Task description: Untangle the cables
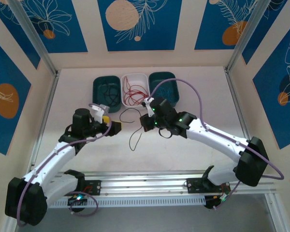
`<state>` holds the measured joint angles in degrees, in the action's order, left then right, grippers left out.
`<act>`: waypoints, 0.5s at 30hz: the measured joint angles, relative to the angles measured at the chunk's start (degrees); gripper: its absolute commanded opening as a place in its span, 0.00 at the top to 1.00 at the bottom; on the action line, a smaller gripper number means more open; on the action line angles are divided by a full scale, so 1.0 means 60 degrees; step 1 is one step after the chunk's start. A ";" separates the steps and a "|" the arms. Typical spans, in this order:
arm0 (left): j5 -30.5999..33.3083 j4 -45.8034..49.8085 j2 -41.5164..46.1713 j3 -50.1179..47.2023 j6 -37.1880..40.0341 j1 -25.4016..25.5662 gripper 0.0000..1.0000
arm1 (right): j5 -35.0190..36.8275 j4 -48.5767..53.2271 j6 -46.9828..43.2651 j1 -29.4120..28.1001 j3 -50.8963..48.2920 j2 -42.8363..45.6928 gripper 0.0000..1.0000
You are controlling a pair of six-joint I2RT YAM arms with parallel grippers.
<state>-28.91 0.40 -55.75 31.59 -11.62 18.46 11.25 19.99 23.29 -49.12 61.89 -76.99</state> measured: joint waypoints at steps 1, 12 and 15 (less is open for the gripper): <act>-0.0040 0.0000 0.0004 0.0069 0.0248 0.0084 0.19 | -0.0084 -0.0022 -0.0066 -0.0007 0.0000 0.0055 1.00; -0.0186 -0.0248 -0.0277 0.0557 0.1322 0.0331 0.41 | -0.0641 -0.0051 -0.0408 -0.0022 0.0000 0.0117 1.00; -0.0237 -0.0288 -0.0579 0.0692 0.1428 0.0419 0.50 | -0.0736 -0.0058 -0.0415 -0.0047 0.0000 0.0117 1.00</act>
<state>-30.33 -1.32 -59.22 35.75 -3.05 20.97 6.83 19.64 20.80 -49.41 61.89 -76.29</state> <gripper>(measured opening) 0.550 0.047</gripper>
